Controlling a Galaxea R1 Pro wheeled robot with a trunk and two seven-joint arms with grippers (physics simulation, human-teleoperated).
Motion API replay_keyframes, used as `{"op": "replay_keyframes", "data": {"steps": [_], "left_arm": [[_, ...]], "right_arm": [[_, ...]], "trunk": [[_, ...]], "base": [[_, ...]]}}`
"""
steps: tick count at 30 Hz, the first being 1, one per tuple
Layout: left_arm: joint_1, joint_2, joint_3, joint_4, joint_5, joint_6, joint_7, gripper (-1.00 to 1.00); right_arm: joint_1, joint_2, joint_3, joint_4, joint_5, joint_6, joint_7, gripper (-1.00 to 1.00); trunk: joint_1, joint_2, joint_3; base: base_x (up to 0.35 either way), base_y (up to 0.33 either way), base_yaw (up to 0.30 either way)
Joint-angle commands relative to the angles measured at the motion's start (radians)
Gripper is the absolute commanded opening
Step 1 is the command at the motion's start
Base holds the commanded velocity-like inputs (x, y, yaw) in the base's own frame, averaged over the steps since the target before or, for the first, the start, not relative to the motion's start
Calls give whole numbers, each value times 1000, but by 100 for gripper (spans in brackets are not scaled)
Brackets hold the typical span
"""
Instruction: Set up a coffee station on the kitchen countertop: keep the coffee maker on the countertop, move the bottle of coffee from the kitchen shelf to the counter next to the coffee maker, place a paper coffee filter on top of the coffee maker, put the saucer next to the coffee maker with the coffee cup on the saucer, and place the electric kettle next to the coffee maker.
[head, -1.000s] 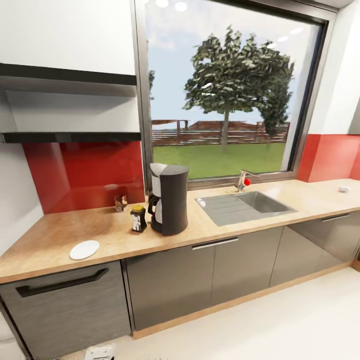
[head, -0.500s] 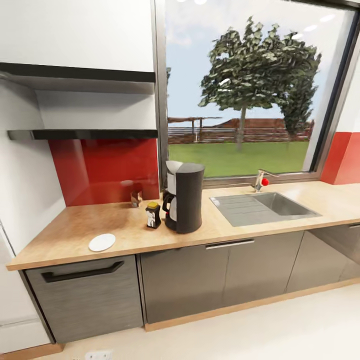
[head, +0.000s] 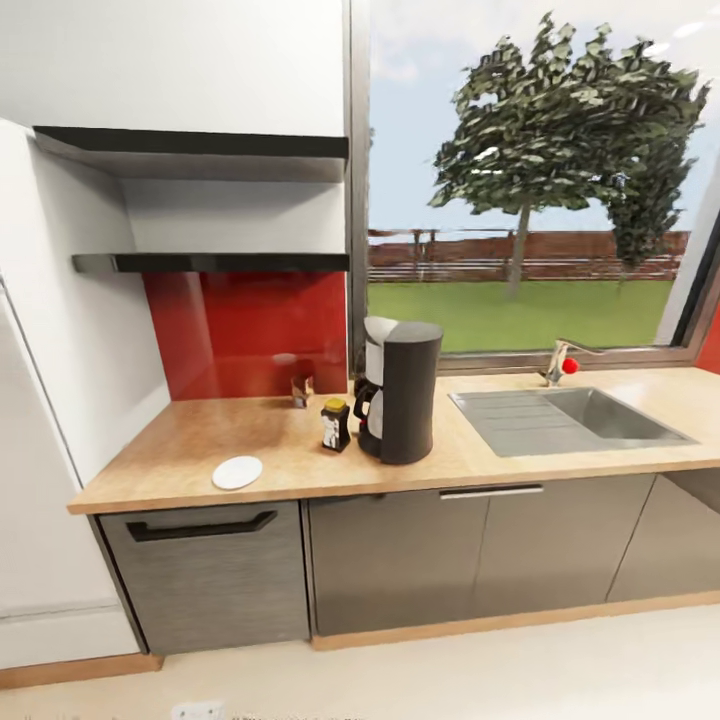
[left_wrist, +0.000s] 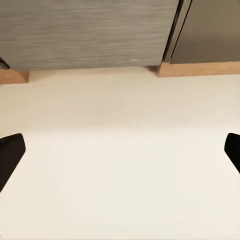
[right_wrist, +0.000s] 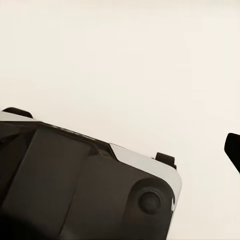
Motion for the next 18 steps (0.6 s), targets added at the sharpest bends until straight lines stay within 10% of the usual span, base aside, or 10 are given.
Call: {"op": "replay_keyframes", "data": {"steps": [1,18], "left_arm": [[-1,0,2,1,4,-3,-2,100],[0,-2,1,3,13,-3,-2,100]], "right_arm": [[0,-1,7,-1,-10,-2,0,100],[0,0,7,-3,-12,0,0,100]], "trunk": [[0,-1,-3],[0,-1,-20]], "base": [[0,0,207],[0,0,207]]}}
